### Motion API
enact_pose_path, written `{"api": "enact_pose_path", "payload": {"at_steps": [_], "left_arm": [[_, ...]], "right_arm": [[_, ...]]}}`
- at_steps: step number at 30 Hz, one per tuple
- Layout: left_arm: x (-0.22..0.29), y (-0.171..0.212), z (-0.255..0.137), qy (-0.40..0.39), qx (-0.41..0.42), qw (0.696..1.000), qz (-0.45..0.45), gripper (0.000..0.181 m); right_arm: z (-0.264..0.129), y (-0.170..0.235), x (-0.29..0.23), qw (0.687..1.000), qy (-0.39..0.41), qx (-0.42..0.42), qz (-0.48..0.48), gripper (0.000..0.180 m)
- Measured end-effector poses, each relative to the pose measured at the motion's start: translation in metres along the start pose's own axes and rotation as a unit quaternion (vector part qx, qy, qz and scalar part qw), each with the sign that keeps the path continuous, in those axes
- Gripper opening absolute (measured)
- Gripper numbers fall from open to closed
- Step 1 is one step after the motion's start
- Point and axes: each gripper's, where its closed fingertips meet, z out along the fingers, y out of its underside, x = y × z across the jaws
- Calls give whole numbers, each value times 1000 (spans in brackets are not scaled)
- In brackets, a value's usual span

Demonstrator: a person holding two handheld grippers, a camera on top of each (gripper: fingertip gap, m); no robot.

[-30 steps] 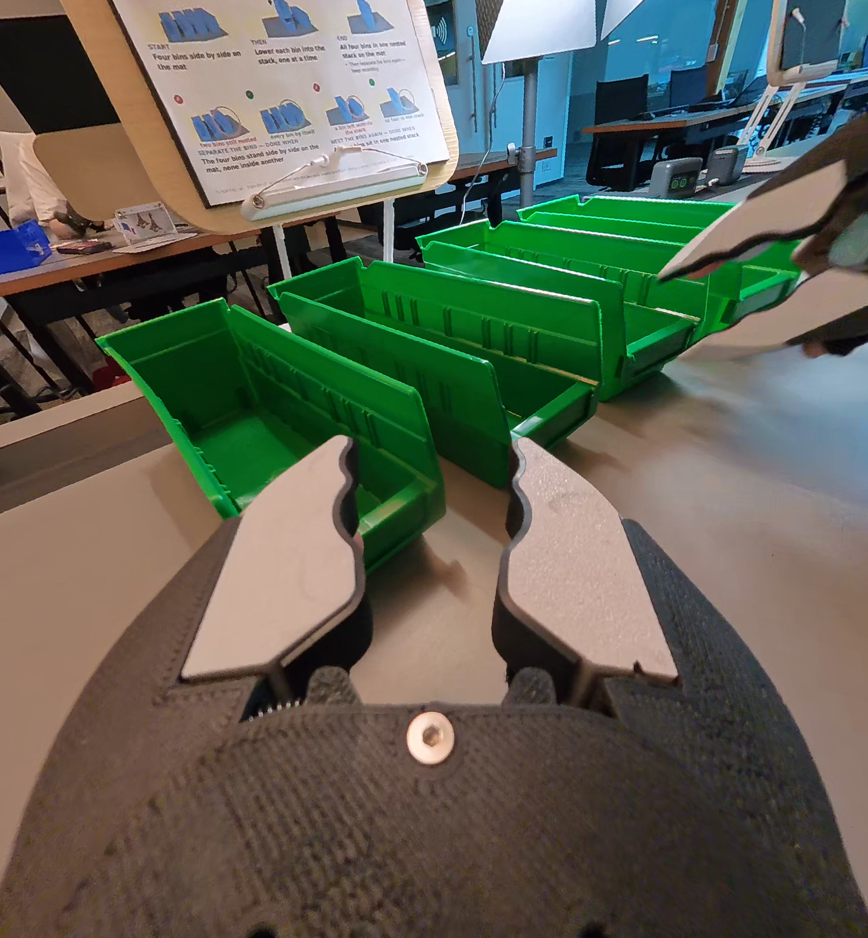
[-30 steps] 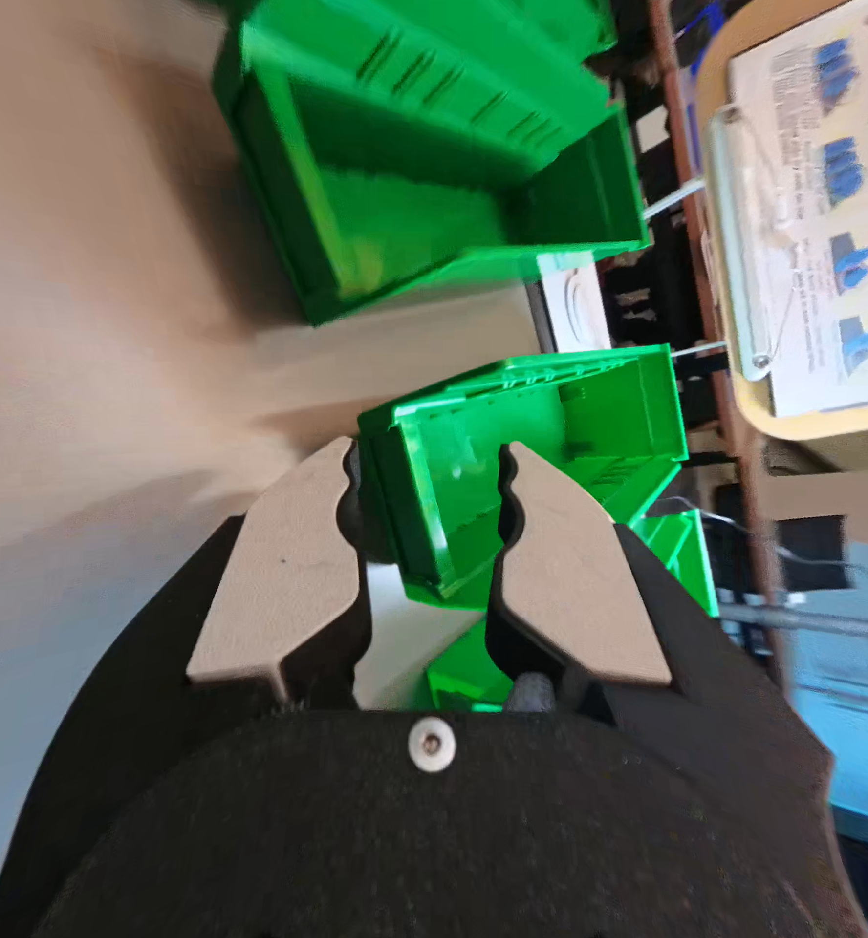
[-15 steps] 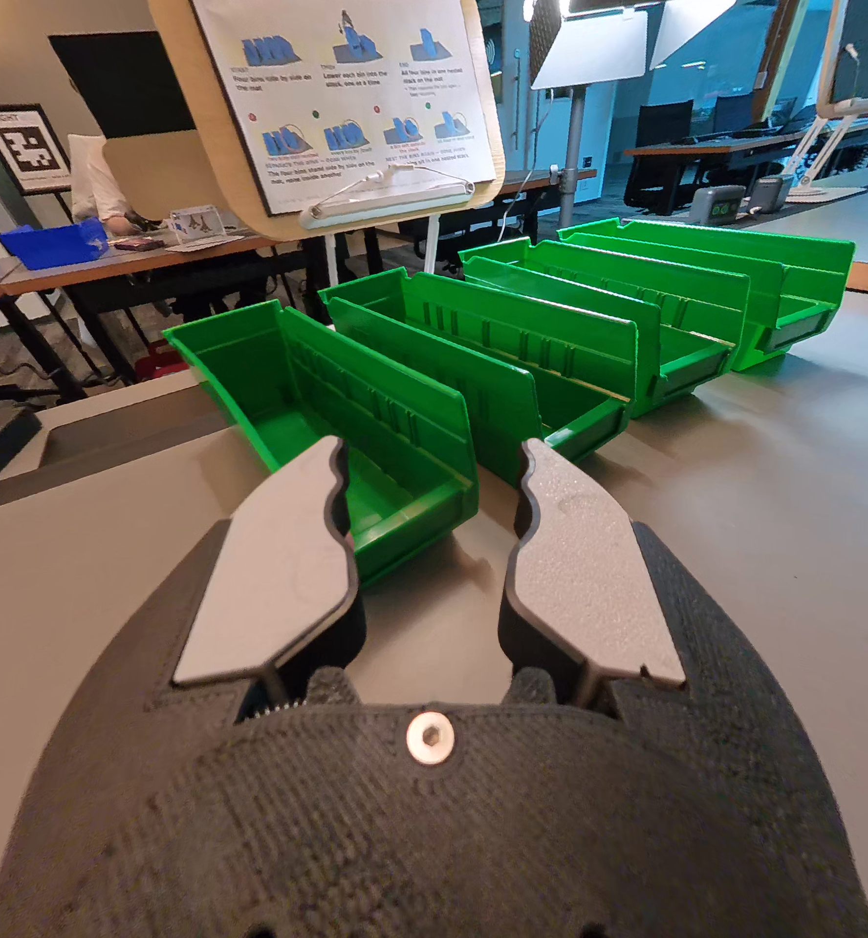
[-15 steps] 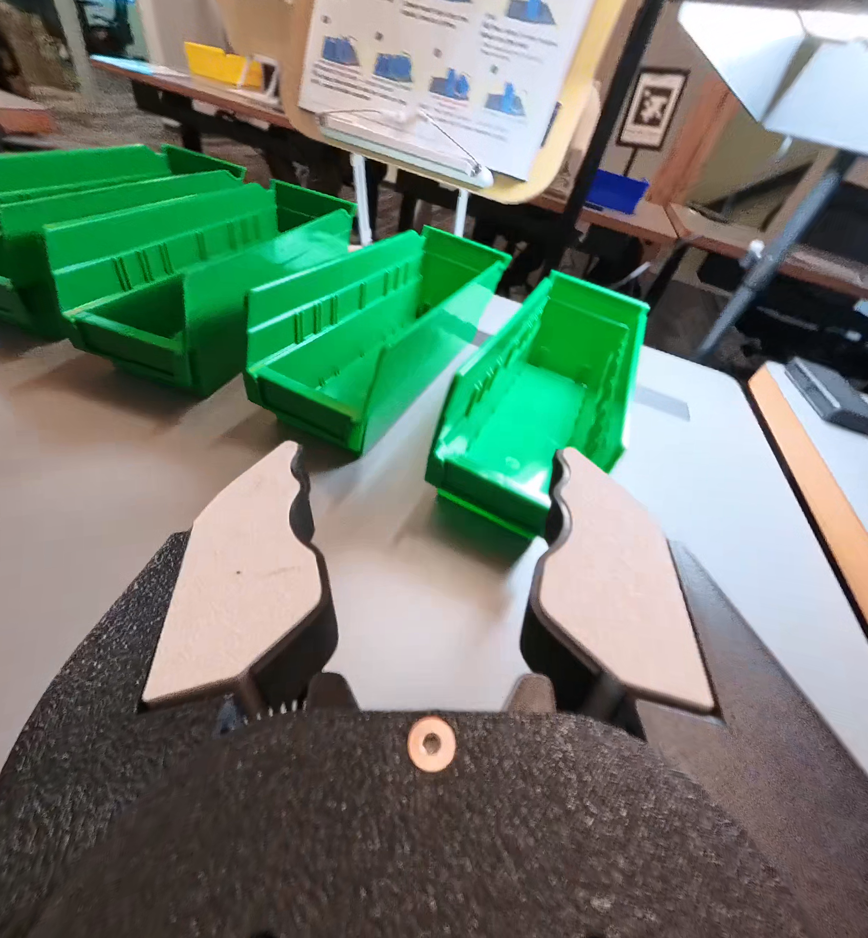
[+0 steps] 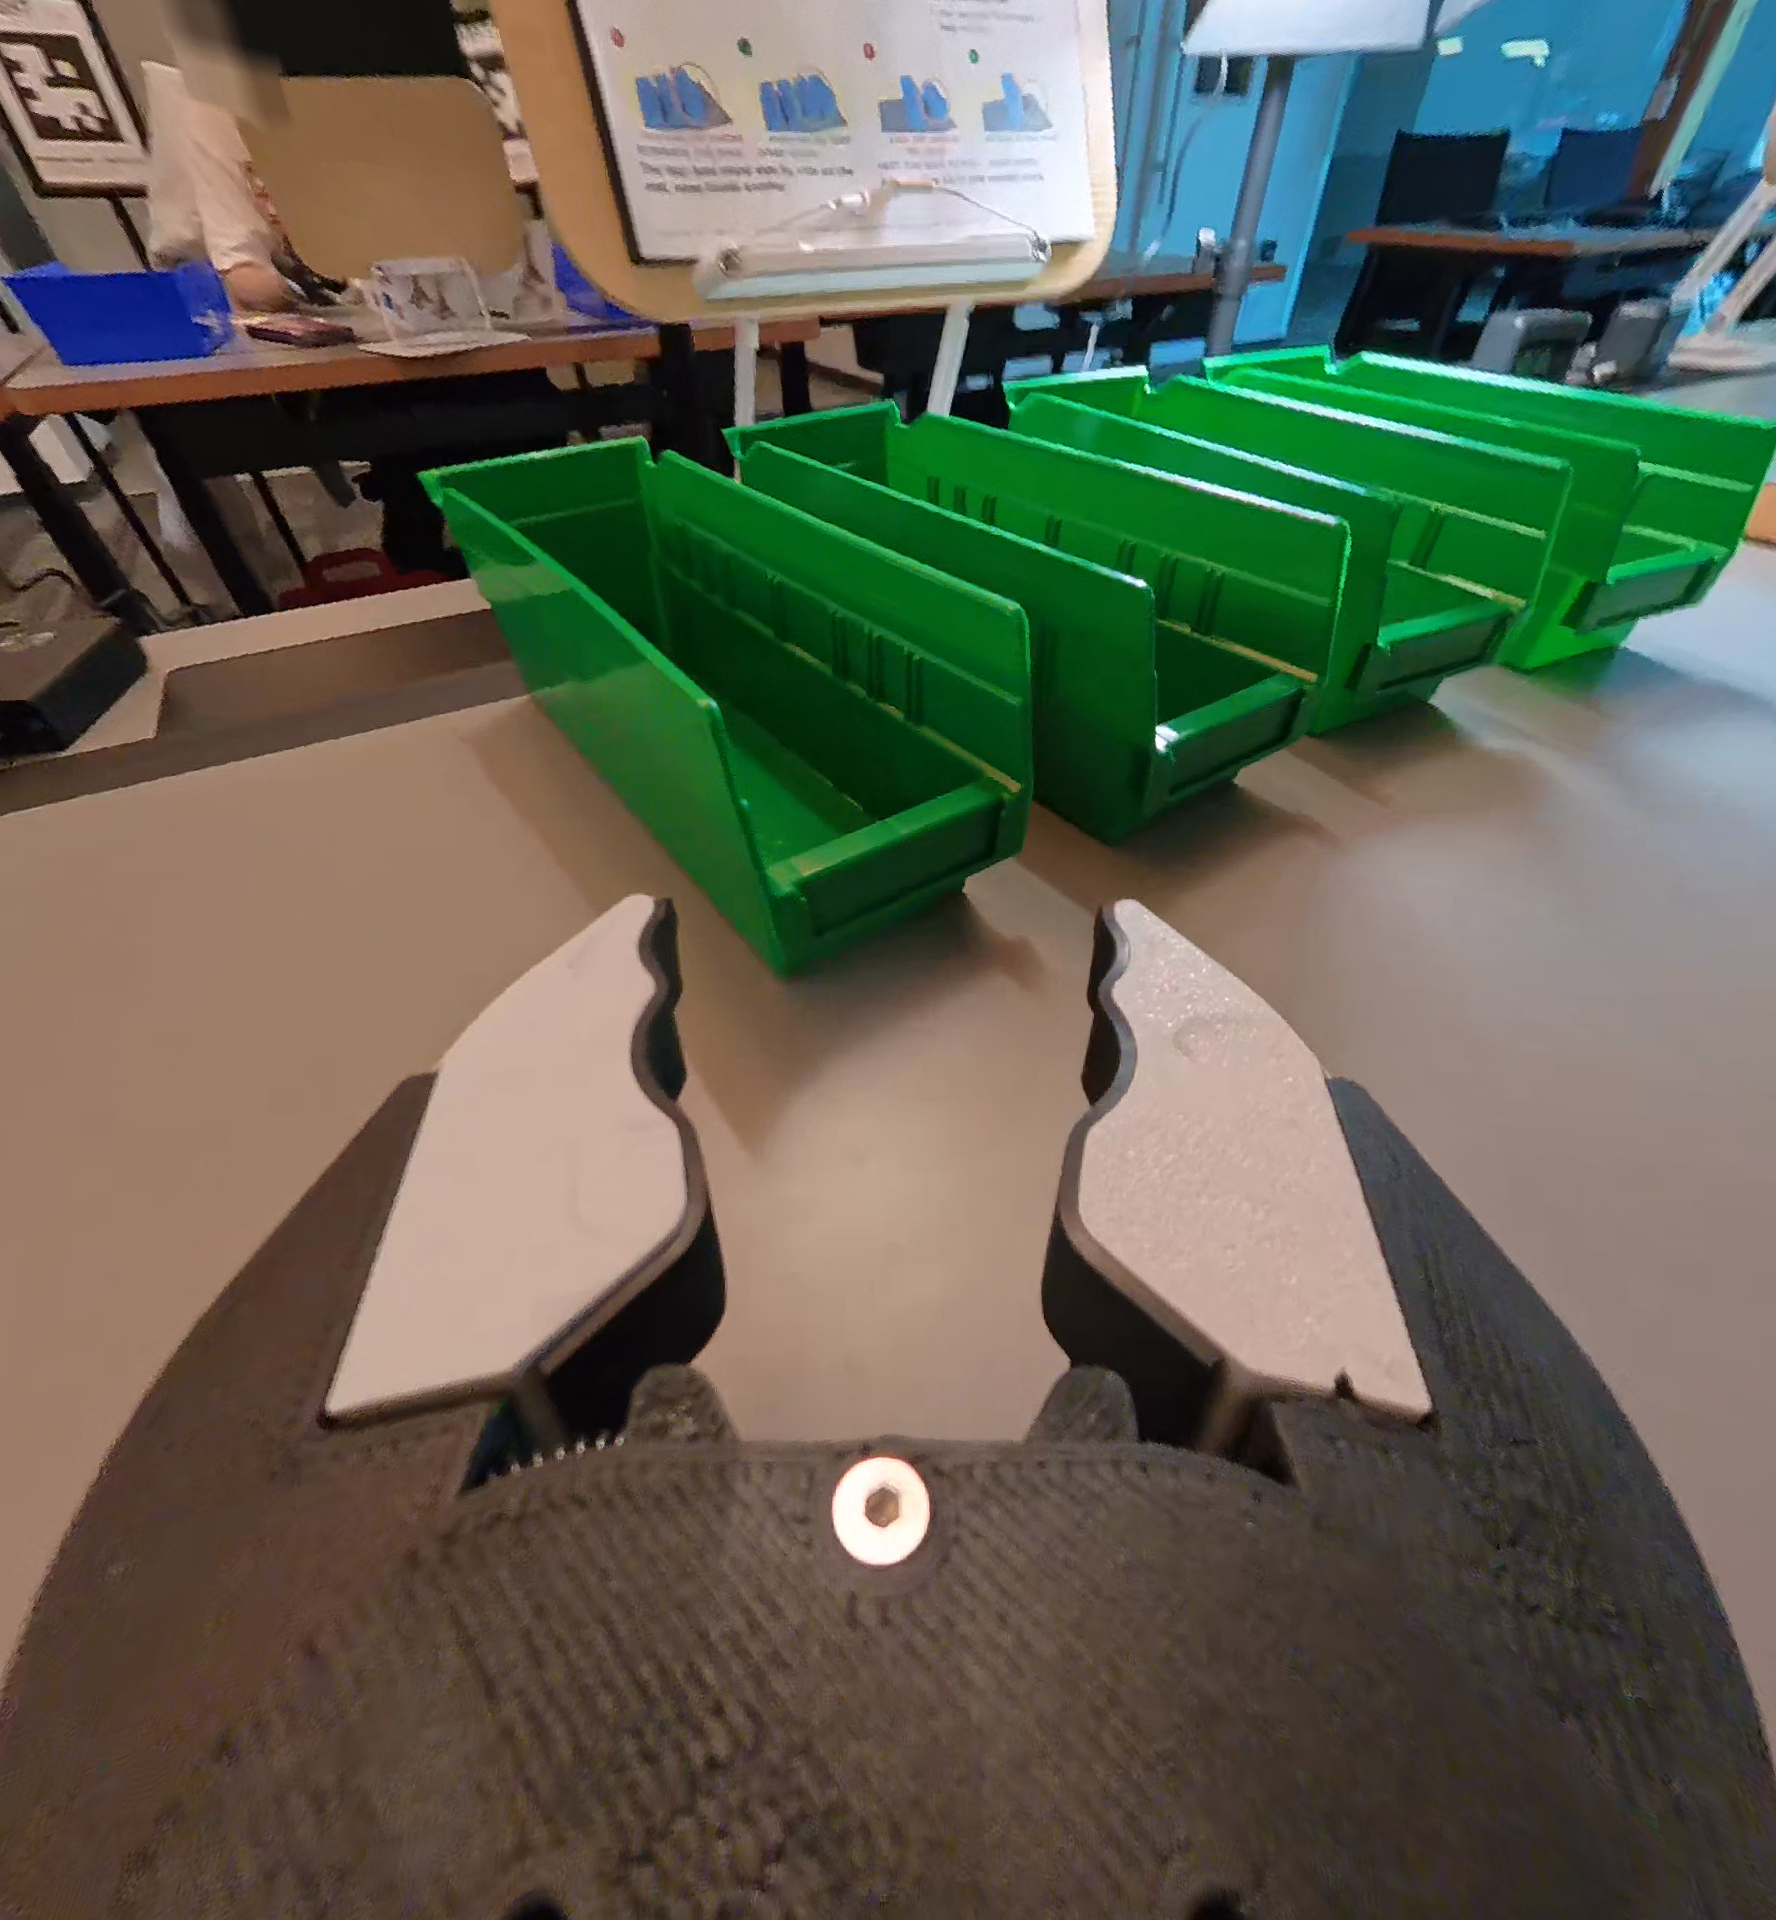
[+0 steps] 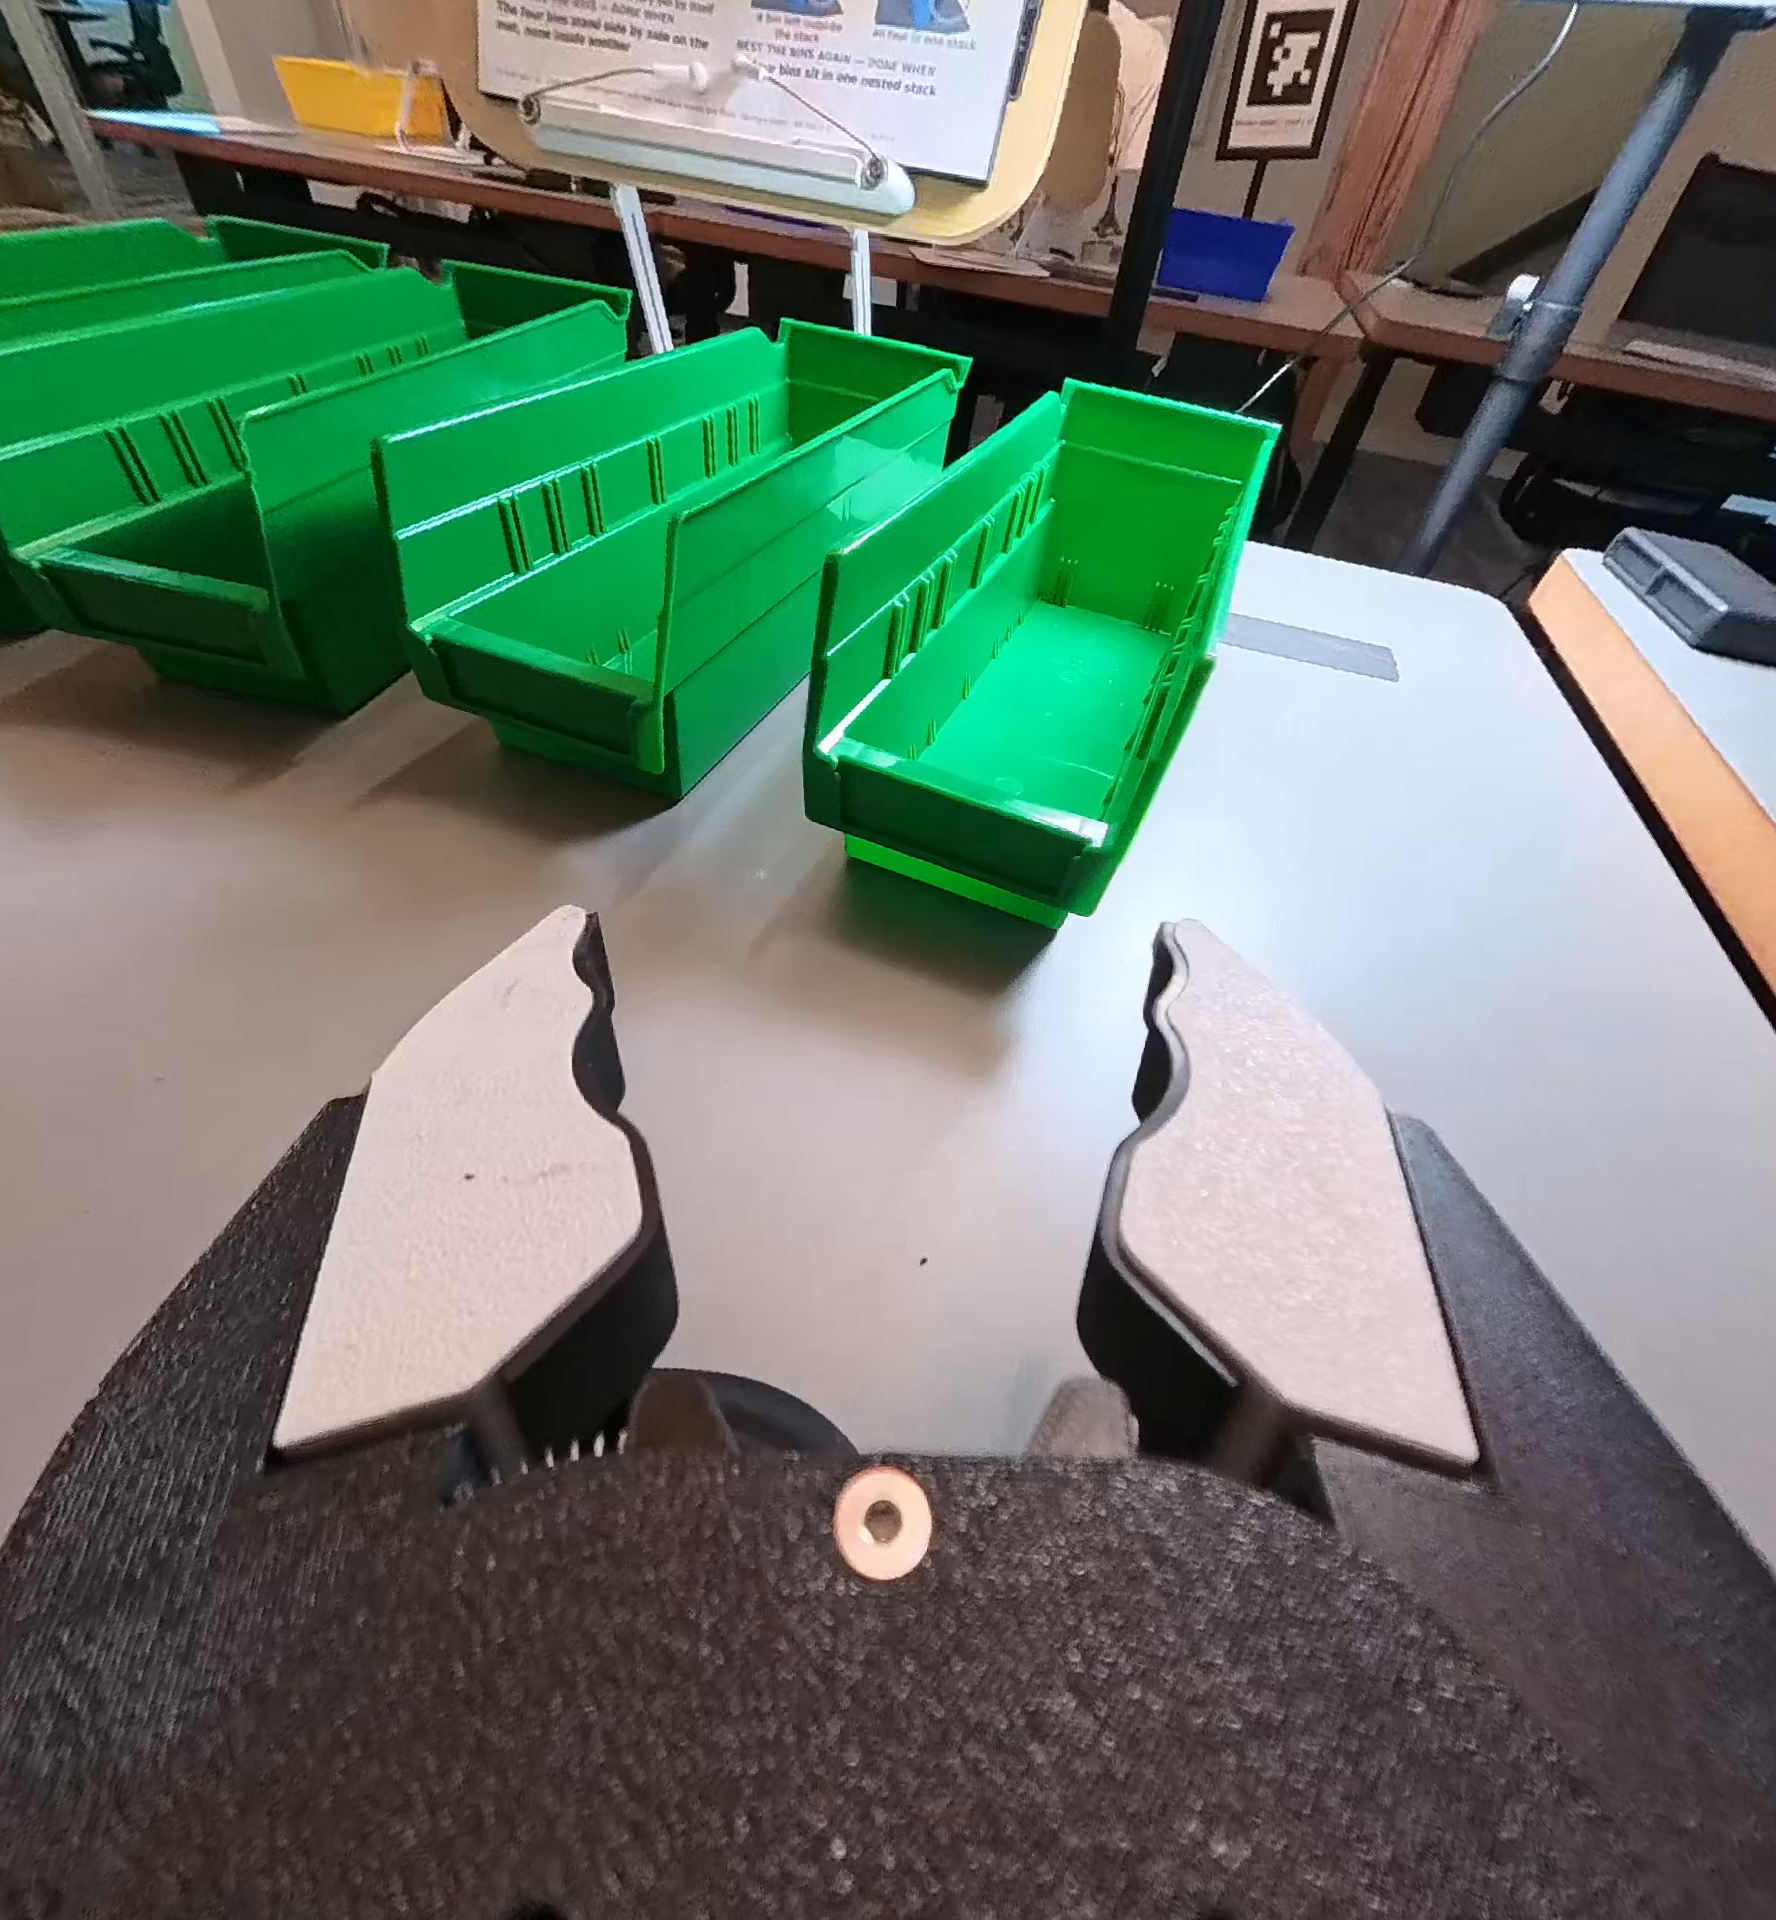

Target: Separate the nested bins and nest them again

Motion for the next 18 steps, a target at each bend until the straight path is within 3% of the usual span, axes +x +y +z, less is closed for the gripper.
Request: {"api": "enact_pose_path", "payload": {"at_steps": [4, 18], "left_arm": [[7, 5, 8, 14, -29, 999, 25, 83], [5, 8, 9, 10, -34, 999, 24, 83]], "right_arm": [[0, 0, 1, 1000, 3, 2, 4, 96], [-5, -4, -3, 1000, -10, 21, -5, 95]]}}
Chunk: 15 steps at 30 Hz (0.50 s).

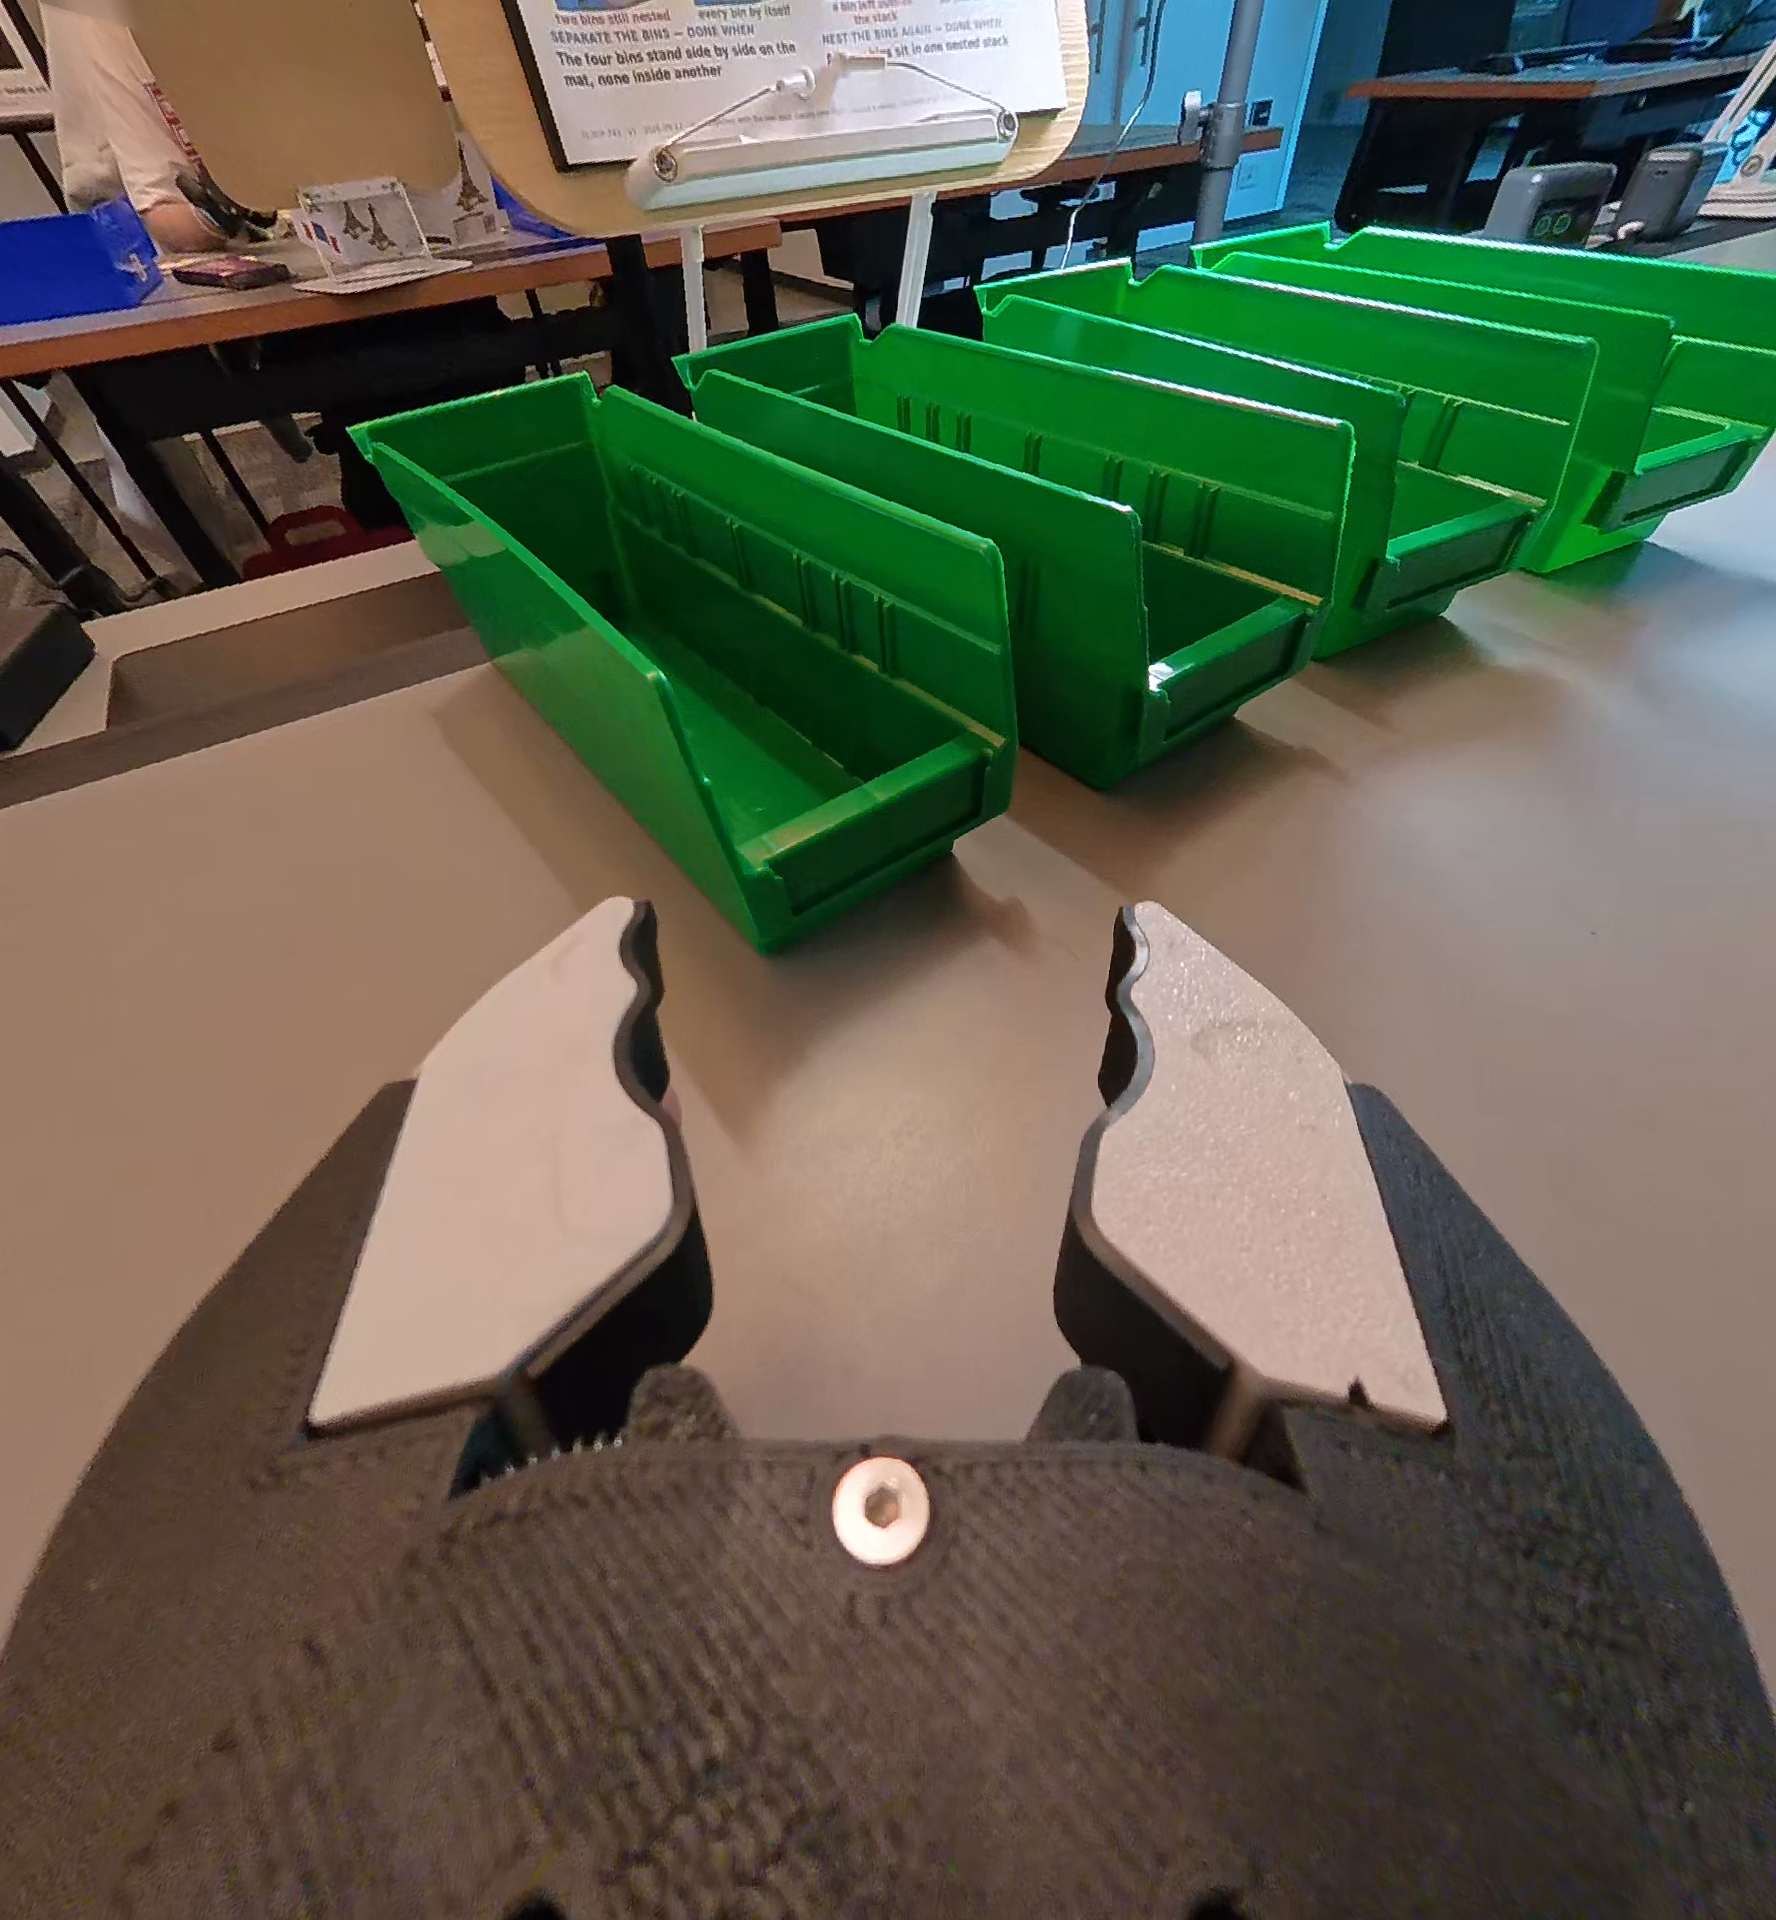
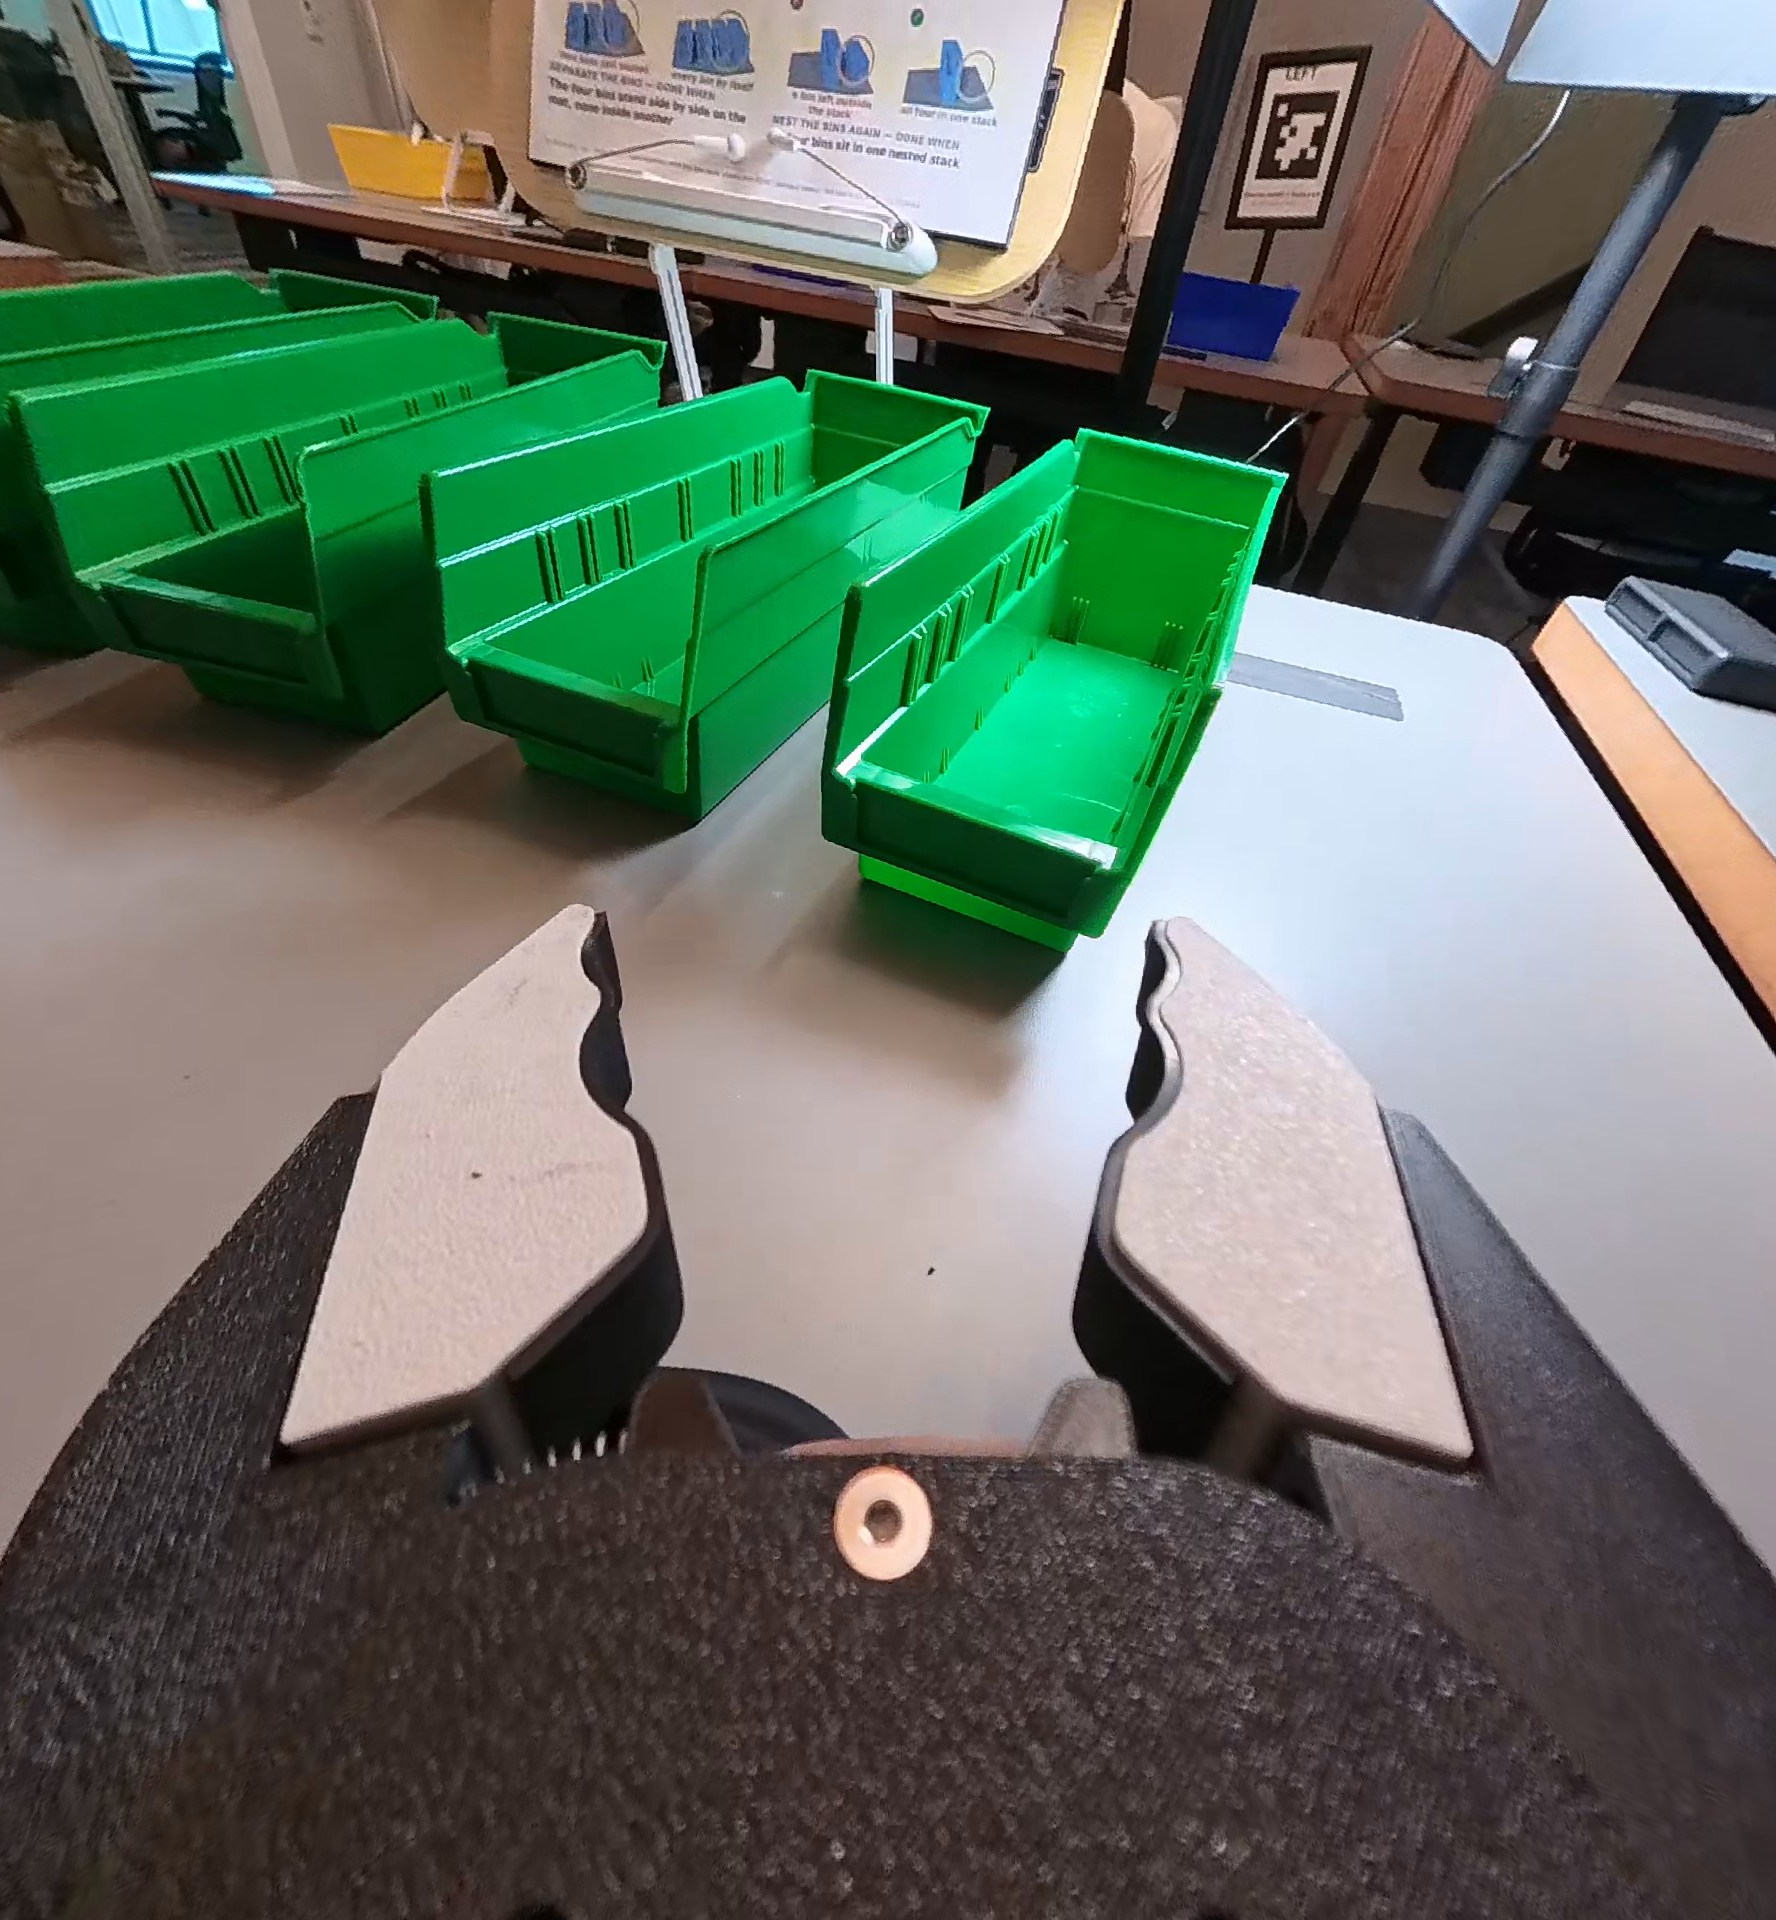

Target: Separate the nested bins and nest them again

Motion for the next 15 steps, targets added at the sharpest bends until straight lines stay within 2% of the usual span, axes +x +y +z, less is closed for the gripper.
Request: {"api": "enact_pose_path", "payload": {"at_steps": [7, 10, 15], "left_arm": [[-1, -3, -1, -4, 9, 1000, 4, 84], [-2, -2, -1, -6, 8, 1000, 1, 83], [-1, -2, -1, 3, 9, 1000, -11, 81]], "right_arm": [[-1, -2, -4, 1000, -12, 6, -5, 89], [0, -2, -16, 998, -42, 7, -37, 76], [17, 2, -32, 991, -90, -32, -95, 76]]}}
